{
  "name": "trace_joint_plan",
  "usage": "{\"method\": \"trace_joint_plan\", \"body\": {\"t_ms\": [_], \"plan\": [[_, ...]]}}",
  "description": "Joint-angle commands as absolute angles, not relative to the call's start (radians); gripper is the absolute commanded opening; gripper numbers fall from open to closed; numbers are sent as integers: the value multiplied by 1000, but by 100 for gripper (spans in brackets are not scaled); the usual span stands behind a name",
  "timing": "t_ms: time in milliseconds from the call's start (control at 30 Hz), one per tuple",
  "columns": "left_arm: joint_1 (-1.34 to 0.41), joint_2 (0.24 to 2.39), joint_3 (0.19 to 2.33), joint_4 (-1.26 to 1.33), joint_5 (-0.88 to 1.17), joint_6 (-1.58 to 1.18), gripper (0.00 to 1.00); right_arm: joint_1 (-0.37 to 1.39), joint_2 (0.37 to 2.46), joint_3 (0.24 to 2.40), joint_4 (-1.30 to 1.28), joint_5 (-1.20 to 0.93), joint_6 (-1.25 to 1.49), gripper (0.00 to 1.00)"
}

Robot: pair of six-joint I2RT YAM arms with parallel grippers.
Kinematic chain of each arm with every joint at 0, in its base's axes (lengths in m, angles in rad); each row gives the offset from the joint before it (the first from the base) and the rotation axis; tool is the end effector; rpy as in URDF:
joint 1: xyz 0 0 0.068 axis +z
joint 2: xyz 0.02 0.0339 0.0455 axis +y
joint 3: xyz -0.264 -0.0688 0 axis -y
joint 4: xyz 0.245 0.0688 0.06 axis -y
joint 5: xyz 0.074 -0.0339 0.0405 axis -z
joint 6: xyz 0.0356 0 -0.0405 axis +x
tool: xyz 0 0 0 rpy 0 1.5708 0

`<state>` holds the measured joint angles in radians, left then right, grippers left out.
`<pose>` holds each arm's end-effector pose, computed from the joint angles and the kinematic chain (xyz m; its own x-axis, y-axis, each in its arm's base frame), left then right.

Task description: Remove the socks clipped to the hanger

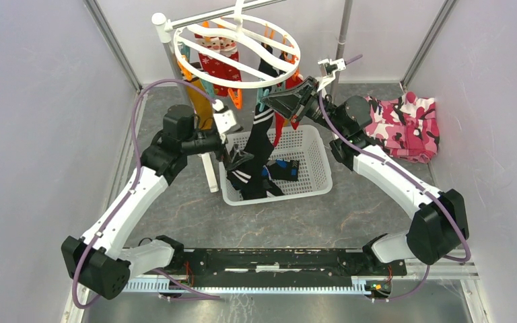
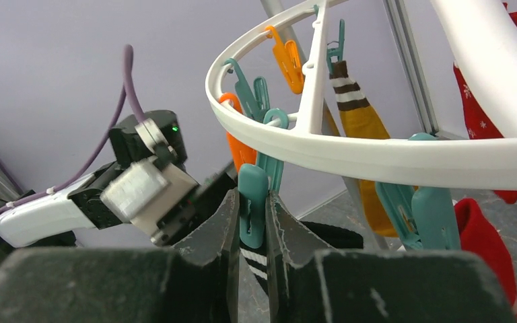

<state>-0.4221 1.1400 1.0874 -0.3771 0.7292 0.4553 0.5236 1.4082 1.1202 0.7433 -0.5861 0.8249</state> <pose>0.2174 -0.1236 0.3585 0.0360 0.3433 -0.9385 0.9377 0.3130 0.1505 0.2693 0.1782 0.4075 -0.3635 0.4967 -0.7881 -0.8543 0.1596 0.4946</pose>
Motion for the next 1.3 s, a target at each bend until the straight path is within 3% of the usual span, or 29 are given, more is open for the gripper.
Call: {"method": "trace_joint_plan", "body": {"t_ms": [0, 267, 500, 600, 700, 733, 867, 1000, 1267], "plan": [[-422, 1110, 1126, -112, 703, 208, 100, 539, 1394, 1172, 744, -597, 817, 3], [-438, 1186, 1210, -36, 696, 102, 100, 589, 1379, 1230, 546, -508, 683, 9], [-440, 1216, 1228, -19, 721, 80, 77, 611, 1358, 1227, 509, -477, 672, 20], [-440, 1220, 1230, -7, 753, 59, 62, 611, 1353, 1223, 511, -487, 684, 30], [-439, 1225, 1238, 9, 777, 25, 28, 611, 1351, 1223, 530, -507, 706, 42], [-439, 1224, 1238, 26, 782, 10, 21, 611, 1351, 1222, 535, -510, 712, 45], [-436, 1228, 1253, 17, 856, -34, 3, 606, 1334, 1197, 545, -521, 723, 68], [-431, 1222, 1262, 10, 941, -97, 2, 569, 1290, 1119, 594, -532, 756, 81], [-427, 1196, 1259, 42, 1069, -219, 2, 516, 1250, 1036, 651, -578, 781, 84]]}}
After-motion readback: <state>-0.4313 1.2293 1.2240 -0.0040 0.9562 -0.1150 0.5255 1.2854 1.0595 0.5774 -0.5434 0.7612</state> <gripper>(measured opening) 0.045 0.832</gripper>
